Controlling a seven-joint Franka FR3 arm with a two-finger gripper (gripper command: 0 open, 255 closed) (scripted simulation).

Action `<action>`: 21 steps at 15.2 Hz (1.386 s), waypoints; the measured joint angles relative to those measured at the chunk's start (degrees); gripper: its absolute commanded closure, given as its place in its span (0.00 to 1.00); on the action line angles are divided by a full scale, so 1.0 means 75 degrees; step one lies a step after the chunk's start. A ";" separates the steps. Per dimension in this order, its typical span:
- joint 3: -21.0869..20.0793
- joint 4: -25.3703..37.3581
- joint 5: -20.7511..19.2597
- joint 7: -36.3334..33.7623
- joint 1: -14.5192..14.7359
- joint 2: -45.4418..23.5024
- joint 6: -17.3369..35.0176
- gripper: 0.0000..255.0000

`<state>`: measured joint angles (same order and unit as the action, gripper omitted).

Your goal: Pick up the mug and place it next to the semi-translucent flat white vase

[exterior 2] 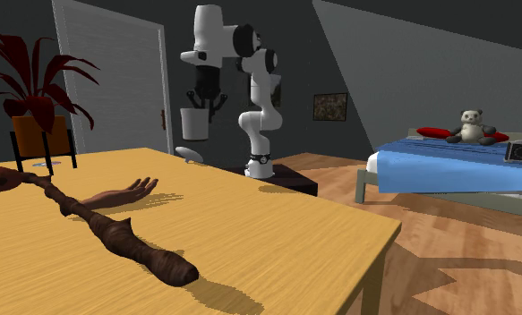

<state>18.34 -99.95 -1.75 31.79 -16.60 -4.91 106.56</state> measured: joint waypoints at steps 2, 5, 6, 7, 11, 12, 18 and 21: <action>0.0135 -0.0389 -0.0089 0.0256 -0.0141 0.0318 0.0102 1.00; 0.0325 -0.0850 -0.0227 0.0599 -0.0331 0.0749 0.0177 1.00; 0.0406 -0.1026 -0.0277 0.0743 -0.0411 0.0896 0.0221 1.00; 0.0482 -0.1079 -0.0297 0.0881 -0.0483 0.0956 0.0226 1.00; 0.0820 -0.1587 -0.0471 0.1465 -0.0799 0.1377 0.0385 1.00; 0.0895 -0.1696 -0.0511 0.1592 -0.0868 0.1469 0.0420 1.00; 0.1472 -0.1939 -0.0717 0.2565 -0.1348 0.1858 0.0393 1.00; 0.1773 -0.2023 -0.0782 0.3062 -0.1571 0.1952 0.0433 1.00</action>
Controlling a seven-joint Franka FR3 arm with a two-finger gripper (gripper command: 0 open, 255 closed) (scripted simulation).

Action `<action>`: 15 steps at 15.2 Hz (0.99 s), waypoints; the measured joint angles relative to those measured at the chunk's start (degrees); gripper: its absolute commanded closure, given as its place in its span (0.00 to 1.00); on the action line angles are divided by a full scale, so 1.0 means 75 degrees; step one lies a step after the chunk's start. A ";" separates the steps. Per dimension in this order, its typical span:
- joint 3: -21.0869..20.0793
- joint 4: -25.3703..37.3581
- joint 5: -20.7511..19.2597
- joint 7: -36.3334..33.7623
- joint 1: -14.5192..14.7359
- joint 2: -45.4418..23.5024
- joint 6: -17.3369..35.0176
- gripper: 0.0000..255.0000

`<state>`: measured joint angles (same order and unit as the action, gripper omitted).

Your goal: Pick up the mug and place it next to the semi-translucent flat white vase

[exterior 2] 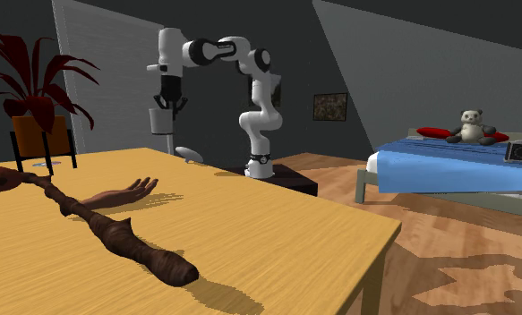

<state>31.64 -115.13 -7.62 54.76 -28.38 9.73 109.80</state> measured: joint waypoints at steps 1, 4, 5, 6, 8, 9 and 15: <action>0.0106 0.0011 -0.0007 0.0174 -0.0071 -0.0001 0.0005 1.00; 0.0443 0.0090 0.0000 0.0736 -0.0287 -0.0039 0.0011 1.00; 0.0574 0.0141 0.0023 0.0947 -0.0362 -0.0089 0.0019 1.00; 0.0690 0.0152 0.0032 0.1141 -0.0435 -0.0107 0.0039 1.00; 0.0948 0.0297 0.0103 0.1576 -0.0581 -0.0222 0.0021 1.00; 0.1053 0.0291 0.0115 0.1752 -0.0648 -0.0240 0.0052 1.00; 0.1842 0.0833 0.0612 0.3163 -0.1103 -0.0905 0.0084 1.00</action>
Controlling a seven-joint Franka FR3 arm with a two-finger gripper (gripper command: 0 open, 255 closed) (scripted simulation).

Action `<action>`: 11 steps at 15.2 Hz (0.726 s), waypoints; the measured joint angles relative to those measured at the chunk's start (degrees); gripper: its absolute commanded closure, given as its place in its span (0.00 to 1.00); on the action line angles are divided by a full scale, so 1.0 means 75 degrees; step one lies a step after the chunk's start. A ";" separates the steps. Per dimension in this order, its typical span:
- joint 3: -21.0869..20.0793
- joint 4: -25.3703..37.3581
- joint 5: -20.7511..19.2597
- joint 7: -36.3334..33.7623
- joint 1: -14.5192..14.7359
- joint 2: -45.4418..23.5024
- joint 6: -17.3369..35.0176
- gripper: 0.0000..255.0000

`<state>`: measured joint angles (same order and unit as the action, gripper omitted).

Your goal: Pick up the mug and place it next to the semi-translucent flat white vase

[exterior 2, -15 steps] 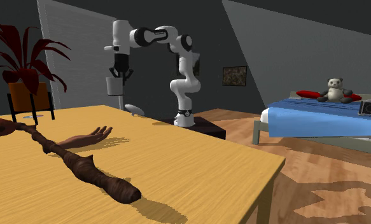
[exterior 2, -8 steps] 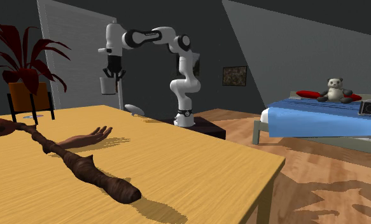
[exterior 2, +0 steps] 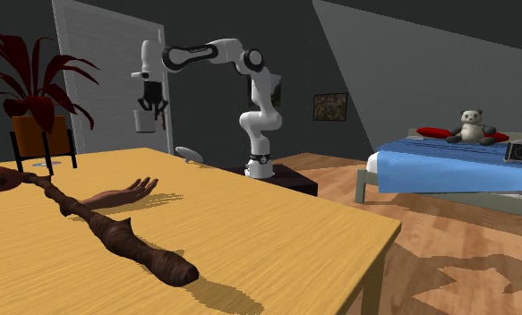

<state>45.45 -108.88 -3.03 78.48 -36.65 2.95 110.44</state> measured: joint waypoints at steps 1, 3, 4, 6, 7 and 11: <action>0.0108 0.0149 0.0087 0.0222 -0.0082 -0.0097 -0.0075 1.00; 0.0400 0.0537 0.0494 0.0868 -0.0330 -0.0581 -0.0124 1.00; 0.0481 0.0636 0.0611 0.1082 -0.0428 -0.0709 -0.0145 1.00; 0.0658 0.0984 0.0944 0.1610 -0.0707 -0.1074 -0.0266 1.00; 0.0741 0.1205 0.1198 0.1929 -0.0909 -0.1369 -0.0304 1.00; 0.0807 0.1487 0.1696 0.2537 -0.1334 -0.1921 -0.0265 1.00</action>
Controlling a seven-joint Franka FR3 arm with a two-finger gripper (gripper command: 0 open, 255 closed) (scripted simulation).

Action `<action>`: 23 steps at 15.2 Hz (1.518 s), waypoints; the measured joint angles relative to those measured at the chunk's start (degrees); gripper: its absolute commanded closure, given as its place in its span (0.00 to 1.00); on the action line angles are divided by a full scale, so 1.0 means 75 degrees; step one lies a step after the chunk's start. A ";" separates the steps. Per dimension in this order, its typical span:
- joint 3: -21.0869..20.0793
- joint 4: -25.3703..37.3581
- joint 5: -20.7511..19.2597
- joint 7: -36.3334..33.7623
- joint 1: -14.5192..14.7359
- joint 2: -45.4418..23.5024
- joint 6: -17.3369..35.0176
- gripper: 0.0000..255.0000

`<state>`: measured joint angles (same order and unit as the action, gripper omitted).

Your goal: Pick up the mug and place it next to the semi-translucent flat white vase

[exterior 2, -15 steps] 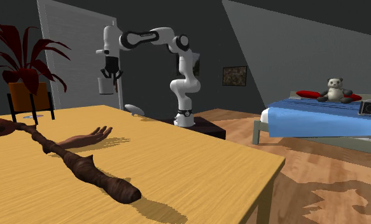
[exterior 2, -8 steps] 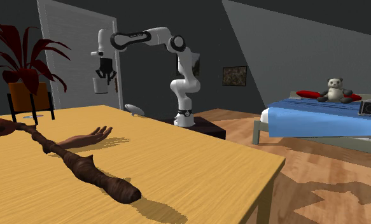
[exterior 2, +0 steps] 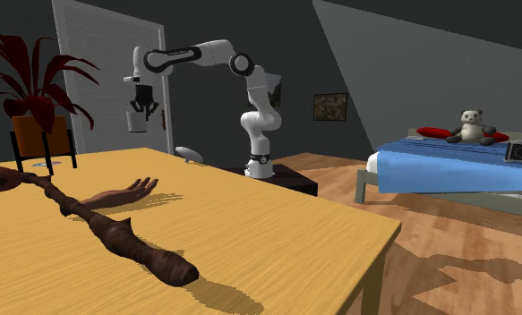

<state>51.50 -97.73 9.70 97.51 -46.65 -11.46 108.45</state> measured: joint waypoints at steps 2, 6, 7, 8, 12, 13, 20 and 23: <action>-0.0016 -0.0154 0.0067 0.0060 -0.0027 -0.0068 0.0193 1.00; -0.0038 -0.0496 0.0121 0.0113 -0.0023 -0.0108 0.0557 1.00; -0.0049 -0.0549 0.0142 0.0114 -0.0019 -0.0130 0.0625 1.00; -0.0060 -0.0623 0.0185 0.0154 -0.0040 -0.0172 0.0723 1.00; -0.0107 -0.0962 0.0297 0.0222 -0.0049 -0.0272 0.1121 1.00; -0.0119 -0.1057 0.0328 0.0243 -0.0052 -0.0296 0.1231 1.00; -0.0263 -0.1434 0.0683 0.0486 -0.0194 -0.0646 0.1829 1.00; -0.0340 -0.1561 0.0838 0.0573 -0.0248 -0.0797 0.2055 1.00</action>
<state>48.95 -109.44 15.98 101.80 -48.52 -17.43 123.86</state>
